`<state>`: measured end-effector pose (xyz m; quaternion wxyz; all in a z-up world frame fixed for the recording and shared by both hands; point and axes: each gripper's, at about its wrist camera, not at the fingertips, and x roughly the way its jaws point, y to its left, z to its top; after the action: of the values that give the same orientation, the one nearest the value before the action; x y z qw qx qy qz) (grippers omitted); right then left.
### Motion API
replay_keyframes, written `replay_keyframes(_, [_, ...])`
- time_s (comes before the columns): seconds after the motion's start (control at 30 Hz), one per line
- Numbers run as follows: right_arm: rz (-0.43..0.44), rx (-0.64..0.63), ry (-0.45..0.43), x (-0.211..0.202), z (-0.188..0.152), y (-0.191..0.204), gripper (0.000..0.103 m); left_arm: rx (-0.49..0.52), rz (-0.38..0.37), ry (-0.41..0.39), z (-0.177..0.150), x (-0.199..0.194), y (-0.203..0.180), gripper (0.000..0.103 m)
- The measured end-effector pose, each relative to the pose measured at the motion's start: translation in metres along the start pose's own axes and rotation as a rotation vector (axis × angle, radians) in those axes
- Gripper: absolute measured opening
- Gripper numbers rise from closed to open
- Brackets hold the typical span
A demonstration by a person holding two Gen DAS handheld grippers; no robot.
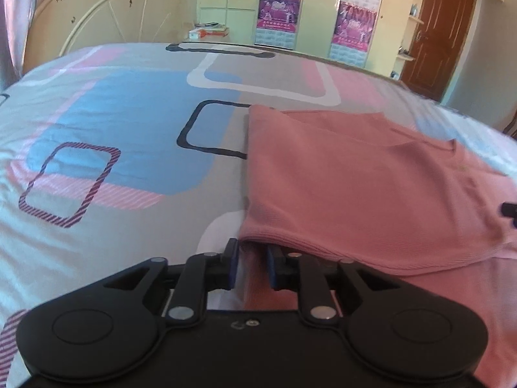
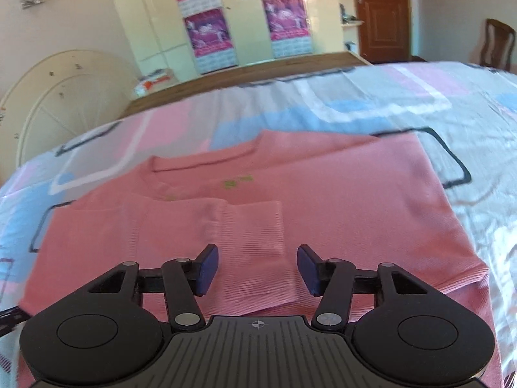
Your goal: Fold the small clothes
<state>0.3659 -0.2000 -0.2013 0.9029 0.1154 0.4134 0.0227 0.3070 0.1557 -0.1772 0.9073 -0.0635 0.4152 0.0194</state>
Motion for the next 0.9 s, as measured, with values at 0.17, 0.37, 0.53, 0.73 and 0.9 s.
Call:
replay_keyframes(0.17, [-0.017,-0.050,-0.012,0.018,0.005,-0.005,0.054,0.000,-0.037,-0.015,0.009,-0.015,-0.004,0.027])
replay_keyframes(0.37, [0.024,-0.028,0.016,0.043,0.014,-0.004,0.050,-0.034,-0.039,-0.006,0.041,0.019,-0.013,0.035])
replay_keyframes(0.53, [0.041,-0.058,0.020,0.039,0.016,0.002,0.008,-0.031,-0.031,-0.006,0.060,0.050,-0.024,0.035])
replay_keyframes(0.73, [-0.094,-0.101,-0.114,0.017,0.019,-0.003,0.000,0.003,-0.021,-0.008,0.071,0.074,-0.035,0.035])
replay_keyframes(0.9, [-0.088,-0.088,-0.022,0.033,0.015,-0.014,0.001,0.030,0.019,0.003,0.070,0.083,-0.036,0.035])
